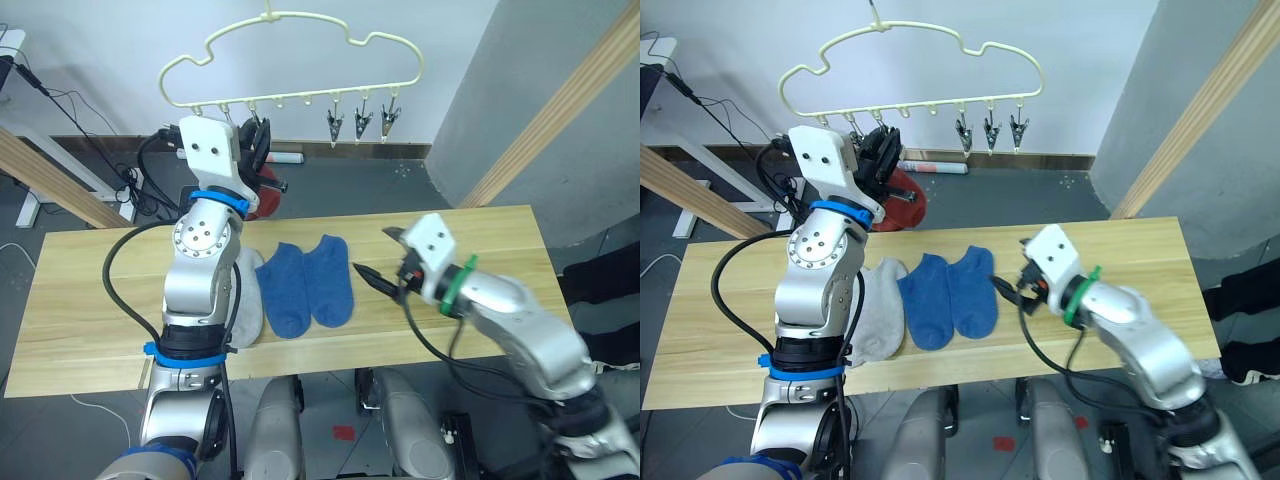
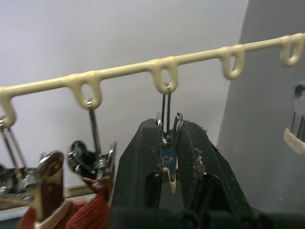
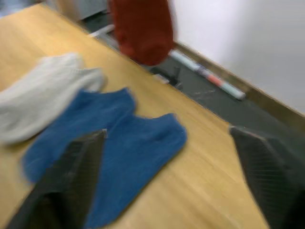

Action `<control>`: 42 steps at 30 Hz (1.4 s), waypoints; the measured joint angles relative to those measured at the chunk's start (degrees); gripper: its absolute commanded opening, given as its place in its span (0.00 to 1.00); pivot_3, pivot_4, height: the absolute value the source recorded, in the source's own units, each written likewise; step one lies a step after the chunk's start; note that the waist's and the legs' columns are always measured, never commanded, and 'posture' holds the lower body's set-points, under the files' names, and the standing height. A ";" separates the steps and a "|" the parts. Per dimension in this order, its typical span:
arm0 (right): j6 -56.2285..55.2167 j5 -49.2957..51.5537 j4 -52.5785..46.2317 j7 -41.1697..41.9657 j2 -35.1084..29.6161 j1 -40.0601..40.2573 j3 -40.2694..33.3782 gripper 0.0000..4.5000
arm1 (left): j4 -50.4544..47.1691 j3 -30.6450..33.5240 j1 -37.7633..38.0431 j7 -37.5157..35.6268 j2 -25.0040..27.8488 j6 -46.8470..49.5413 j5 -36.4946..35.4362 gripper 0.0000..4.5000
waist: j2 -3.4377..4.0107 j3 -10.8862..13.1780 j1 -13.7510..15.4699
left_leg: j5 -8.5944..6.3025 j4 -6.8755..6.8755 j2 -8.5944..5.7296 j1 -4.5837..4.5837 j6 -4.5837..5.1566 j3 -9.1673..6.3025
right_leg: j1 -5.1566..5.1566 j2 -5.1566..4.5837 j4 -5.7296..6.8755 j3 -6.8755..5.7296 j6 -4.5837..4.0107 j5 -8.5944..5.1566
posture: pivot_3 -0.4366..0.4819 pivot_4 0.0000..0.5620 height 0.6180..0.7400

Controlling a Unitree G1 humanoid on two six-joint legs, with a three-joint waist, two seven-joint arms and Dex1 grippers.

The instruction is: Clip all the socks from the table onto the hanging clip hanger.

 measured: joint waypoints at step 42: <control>-23.37 -13.25 34.24 3.97 22.19 -23.05 -1.90 0.00 | 1.68 8.51 -5.59 -15.35 7.69 16.10 -21.37 0.06 | -0.05 -0.04 1.82 | 0.07 -0.08 0.10 -0.04 -0.09 -0.12 | 0.00 -0.02 -0.07 -0.12 -0.38 0.25 | 0.44 0.68 1.00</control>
